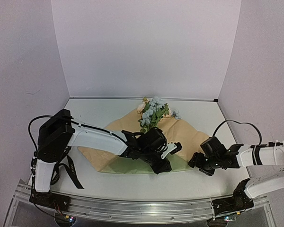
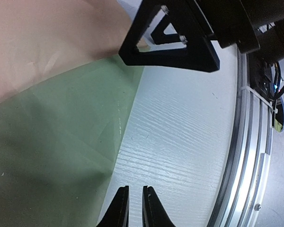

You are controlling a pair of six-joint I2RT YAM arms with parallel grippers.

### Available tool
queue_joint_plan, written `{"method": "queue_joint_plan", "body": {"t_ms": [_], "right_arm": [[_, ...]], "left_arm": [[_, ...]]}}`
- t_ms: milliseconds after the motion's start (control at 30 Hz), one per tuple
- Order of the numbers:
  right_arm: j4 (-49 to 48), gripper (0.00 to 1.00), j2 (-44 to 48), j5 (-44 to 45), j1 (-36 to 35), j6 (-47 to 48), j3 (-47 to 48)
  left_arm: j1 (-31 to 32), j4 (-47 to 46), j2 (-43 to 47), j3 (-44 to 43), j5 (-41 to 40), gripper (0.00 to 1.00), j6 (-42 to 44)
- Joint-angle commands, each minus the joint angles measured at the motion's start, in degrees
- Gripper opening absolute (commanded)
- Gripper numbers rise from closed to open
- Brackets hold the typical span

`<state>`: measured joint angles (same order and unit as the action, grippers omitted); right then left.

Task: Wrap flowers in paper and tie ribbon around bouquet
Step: Fold the one-fourth-folded wrapping paper at the center of the board.

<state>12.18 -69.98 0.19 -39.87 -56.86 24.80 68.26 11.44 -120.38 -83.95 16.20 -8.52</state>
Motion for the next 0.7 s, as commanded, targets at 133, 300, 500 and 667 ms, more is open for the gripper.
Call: {"method": "queue_joint_plan", "body": {"t_ms": [133,300,500,667], "right_arm": [[1.58,0.72,0.28,-4.98,1.34,-0.76,-4.15],[2.00,0.66,-0.80,-8.10,1.48,0.56,-3.61],[2.14,0.63,-2.42,-10.29,1.62,0.39,-3.18],[2.14,0.63,-2.27,-10.48,1.85,-0.63,-3.12]], "left_arm": [[0.83,-0.51,-4.14,-5.59,3.19,0.09,8.40],[1.09,-0.68,-6.71,-7.28,-2.79,0.05,11.13],[1.41,-1.51,-8.71,-7.72,-6.98,0.02,12.63],[1.48,-1.69,-9.46,-7.32,-7.80,0.01,12.65]]}}
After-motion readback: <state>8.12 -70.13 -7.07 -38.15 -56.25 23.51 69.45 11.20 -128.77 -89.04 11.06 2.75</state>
